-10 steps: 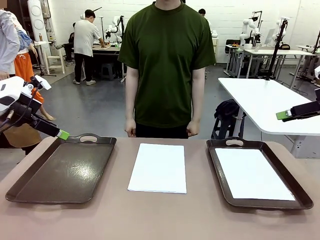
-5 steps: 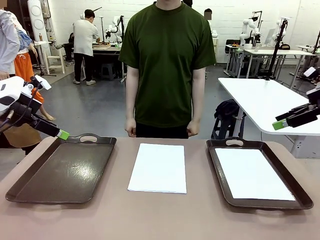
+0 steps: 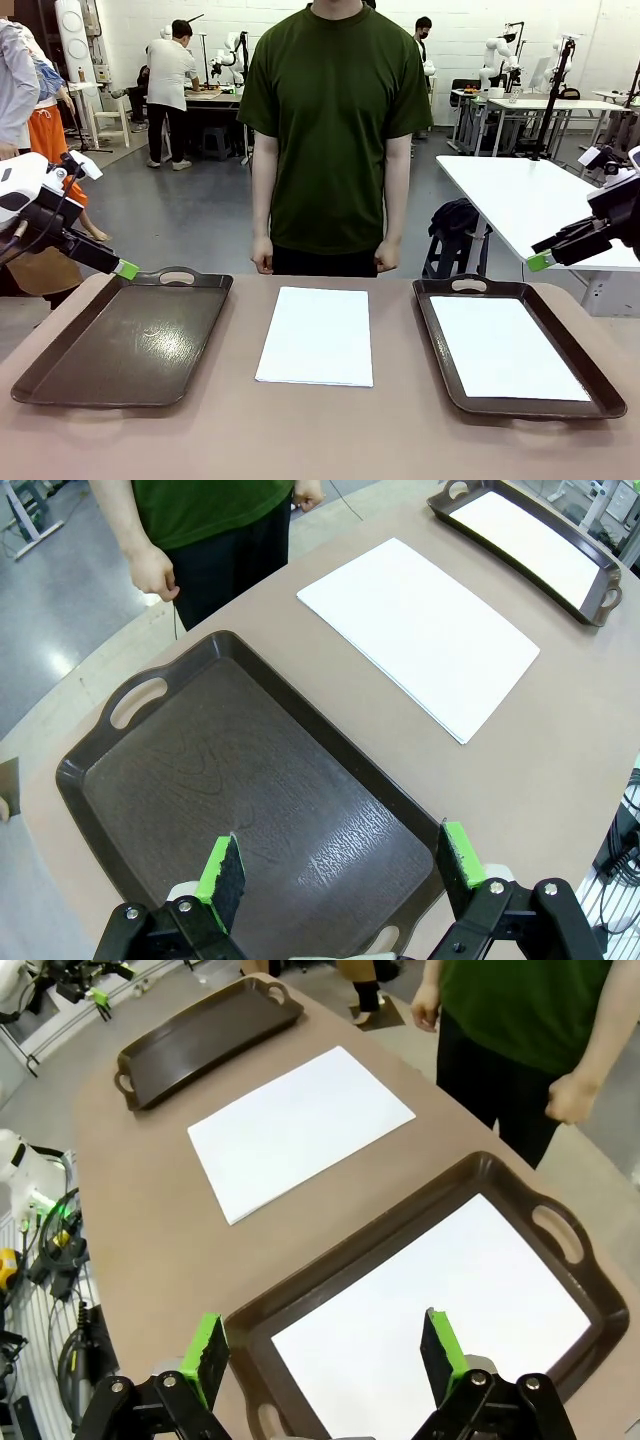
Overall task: Sort the A4 documents.
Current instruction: Receive the A4 Paper.
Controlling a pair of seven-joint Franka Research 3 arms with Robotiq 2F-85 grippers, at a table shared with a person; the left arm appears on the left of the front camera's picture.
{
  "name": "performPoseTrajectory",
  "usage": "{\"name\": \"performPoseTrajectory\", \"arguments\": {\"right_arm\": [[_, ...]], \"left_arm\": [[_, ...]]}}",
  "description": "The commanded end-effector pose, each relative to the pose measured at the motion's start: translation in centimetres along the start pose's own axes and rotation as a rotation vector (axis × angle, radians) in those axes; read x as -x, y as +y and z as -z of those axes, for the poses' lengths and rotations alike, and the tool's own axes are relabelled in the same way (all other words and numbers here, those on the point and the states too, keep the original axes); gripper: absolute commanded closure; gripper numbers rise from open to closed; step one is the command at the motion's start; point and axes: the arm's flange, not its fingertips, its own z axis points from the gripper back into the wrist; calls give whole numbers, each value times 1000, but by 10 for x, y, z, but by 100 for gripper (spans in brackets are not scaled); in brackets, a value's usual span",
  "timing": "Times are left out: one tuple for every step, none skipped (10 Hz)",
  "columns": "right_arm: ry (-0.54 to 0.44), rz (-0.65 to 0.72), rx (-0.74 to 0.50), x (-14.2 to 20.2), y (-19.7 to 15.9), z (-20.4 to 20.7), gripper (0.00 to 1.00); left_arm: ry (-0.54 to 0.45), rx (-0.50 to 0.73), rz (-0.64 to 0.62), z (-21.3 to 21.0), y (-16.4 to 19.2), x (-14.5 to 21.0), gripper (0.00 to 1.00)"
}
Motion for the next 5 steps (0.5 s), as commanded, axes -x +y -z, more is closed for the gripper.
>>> {"name": "performPoseTrajectory", "arguments": {"right_arm": [[33,57,-56,-1,-8,-6,0],[0,0,0,0,0,0,0],[0,0,0,0,0,0,0],[0,0,0,0,0,0,0],[0,0,0,0,0,0,0]], "left_arm": [[-13,2,6,1,3,2,0],[-13,2,6,1,3,2,0],[-13,2,6,1,3,2,0],[-13,2,6,1,3,2,0],[-13,2,6,1,3,2,0]]}}
